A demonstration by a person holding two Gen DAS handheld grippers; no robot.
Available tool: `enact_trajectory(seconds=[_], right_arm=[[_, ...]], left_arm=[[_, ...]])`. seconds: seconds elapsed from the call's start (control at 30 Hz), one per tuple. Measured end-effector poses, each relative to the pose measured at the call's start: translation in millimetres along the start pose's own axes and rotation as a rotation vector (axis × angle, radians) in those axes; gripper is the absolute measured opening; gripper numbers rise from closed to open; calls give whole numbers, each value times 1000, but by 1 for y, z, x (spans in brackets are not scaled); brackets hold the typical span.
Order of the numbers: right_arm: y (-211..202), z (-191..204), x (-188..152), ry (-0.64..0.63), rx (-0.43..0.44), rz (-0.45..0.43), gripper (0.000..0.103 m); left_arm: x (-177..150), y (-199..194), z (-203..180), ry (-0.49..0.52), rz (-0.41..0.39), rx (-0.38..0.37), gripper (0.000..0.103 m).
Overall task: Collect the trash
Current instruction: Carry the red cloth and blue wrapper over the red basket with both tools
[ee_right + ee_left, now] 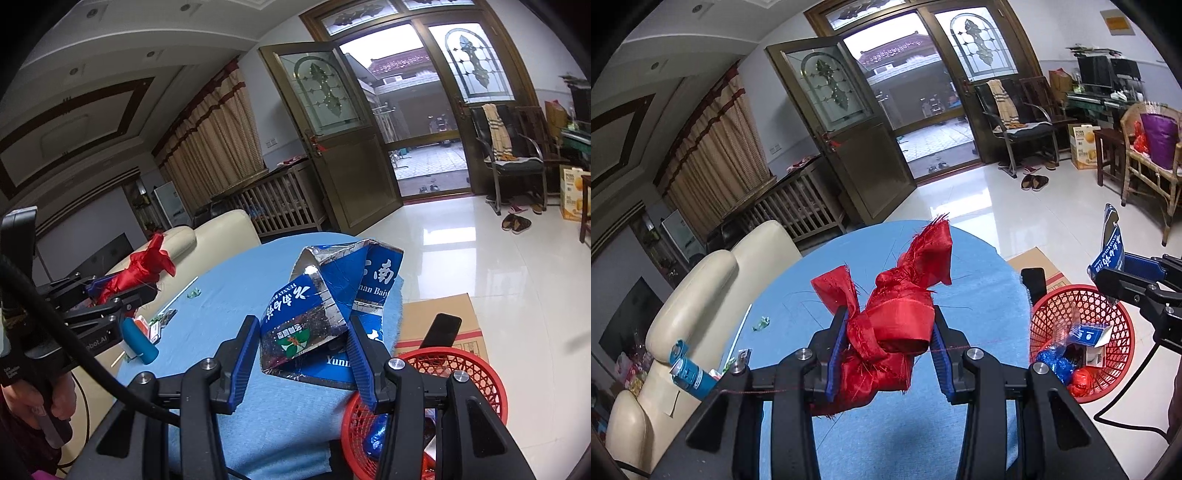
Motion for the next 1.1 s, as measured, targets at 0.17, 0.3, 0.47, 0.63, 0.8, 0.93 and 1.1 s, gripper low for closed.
enact_trajectory(seconds=[0.17, 0.3, 0.47, 0.63, 0.8, 0.93, 1.1], right_arm=[[-4, -12, 0, 28, -11, -5, 50], [-9, -21, 0, 47, -26, -11, 50], [-13, -32, 4, 74, -38, -24, 50], [-14, -45, 3, 108, -54, -22, 50], [-16, -57, 6, 150, -61, -22, 50], [-17, -66, 7, 193, -58, -21, 50], [-18, -78, 8, 238, -68, -21, 51]], left_arm=[[3, 3, -14, 19, 6, -19, 43], [5, 5, -25, 30, 10, -42, 43], [7, 8, -38, 31, 20, -90, 43], [4, 13, -50, -14, 49, -178, 43], [0, 18, -65, -22, 68, -232, 43], [-4, 23, -76, -21, 90, -260, 43], [-10, 27, -85, -14, 107, -302, 43]])
Point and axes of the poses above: each gripper's, at about its wrist camera, not at the fingertips, and y roughly the way its jaws point, z to its left, x to its top, the point moved 7 cm from there along y, roughly the way its jaws point, and after that the axes turned 7 degrees about -z, right-handed, at the moved point
